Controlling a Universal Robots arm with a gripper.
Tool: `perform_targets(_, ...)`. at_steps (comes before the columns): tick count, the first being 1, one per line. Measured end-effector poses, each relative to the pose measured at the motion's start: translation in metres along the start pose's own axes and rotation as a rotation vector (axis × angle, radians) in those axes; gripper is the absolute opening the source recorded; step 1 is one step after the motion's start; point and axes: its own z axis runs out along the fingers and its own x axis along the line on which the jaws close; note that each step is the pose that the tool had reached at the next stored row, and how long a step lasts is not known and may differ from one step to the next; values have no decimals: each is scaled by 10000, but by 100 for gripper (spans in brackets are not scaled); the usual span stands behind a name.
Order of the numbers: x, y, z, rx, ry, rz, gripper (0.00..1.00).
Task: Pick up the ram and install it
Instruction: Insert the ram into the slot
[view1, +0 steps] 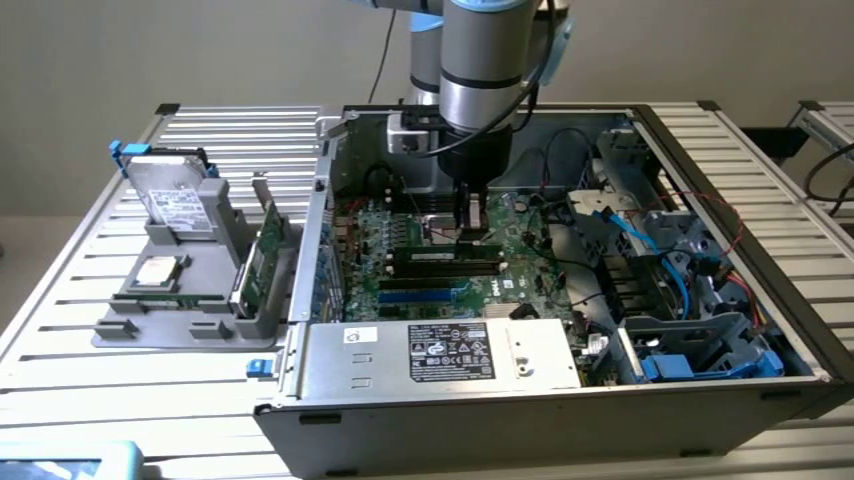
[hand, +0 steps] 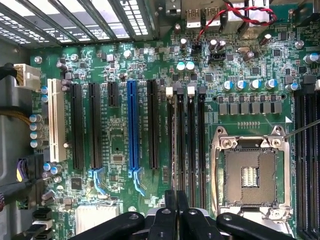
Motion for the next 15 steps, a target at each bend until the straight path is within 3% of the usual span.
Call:
perform_targets(5, -1, 0, 7, -2, -72, -6, 12)
perform_targets(15, 9, 0, 31, -4, -78, -6, 12)
